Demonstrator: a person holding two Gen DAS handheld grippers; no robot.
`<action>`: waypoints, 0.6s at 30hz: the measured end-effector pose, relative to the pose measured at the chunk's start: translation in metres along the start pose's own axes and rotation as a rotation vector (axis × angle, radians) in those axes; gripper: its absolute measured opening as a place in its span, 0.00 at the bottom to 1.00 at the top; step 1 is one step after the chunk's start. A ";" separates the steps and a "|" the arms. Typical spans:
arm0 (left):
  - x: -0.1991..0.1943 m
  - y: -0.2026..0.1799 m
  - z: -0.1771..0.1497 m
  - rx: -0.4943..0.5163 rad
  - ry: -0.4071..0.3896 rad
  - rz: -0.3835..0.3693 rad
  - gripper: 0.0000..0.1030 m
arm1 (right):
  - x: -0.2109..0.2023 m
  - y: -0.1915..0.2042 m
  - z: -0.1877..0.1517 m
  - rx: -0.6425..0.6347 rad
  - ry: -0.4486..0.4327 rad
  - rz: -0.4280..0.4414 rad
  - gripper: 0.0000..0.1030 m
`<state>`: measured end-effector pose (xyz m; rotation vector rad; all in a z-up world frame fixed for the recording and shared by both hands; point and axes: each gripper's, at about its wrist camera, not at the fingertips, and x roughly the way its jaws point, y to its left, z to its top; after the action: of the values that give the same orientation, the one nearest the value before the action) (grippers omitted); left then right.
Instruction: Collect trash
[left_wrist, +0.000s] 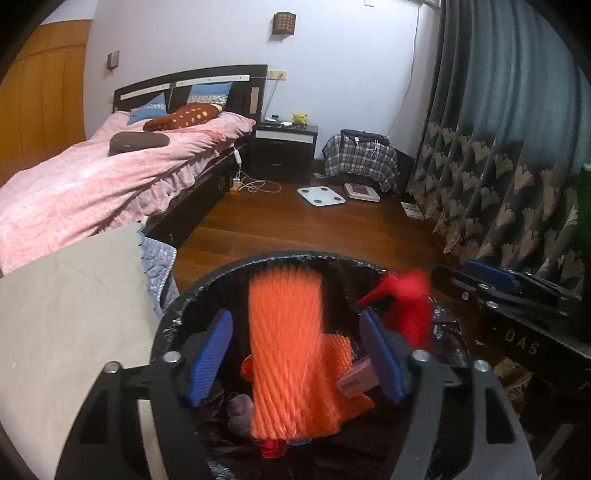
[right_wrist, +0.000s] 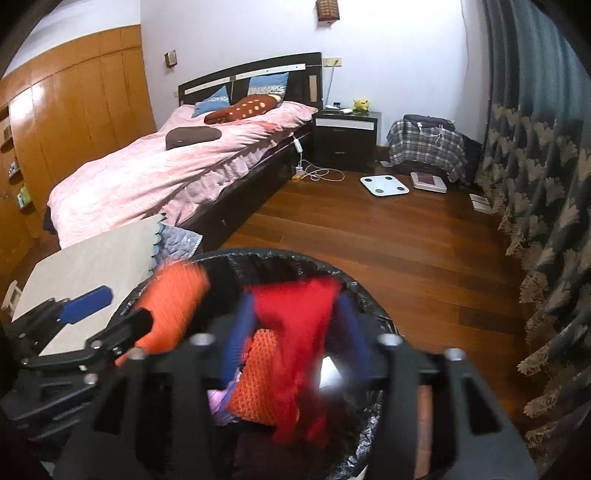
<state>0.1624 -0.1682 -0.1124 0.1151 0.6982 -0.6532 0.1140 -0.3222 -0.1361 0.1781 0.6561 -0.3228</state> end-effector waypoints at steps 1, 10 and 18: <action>-0.002 0.003 -0.001 -0.002 -0.005 0.009 0.79 | -0.002 -0.001 0.000 -0.001 -0.004 -0.009 0.64; -0.041 0.038 -0.007 0.003 -0.038 0.162 0.94 | -0.028 0.010 -0.006 -0.002 -0.013 -0.012 0.93; -0.090 0.051 -0.012 -0.026 -0.078 0.249 0.94 | -0.058 0.036 -0.007 -0.020 0.008 0.035 0.95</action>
<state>0.1341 -0.0768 -0.0705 0.1497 0.6053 -0.4077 0.0789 -0.2728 -0.1033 0.1719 0.6630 -0.2822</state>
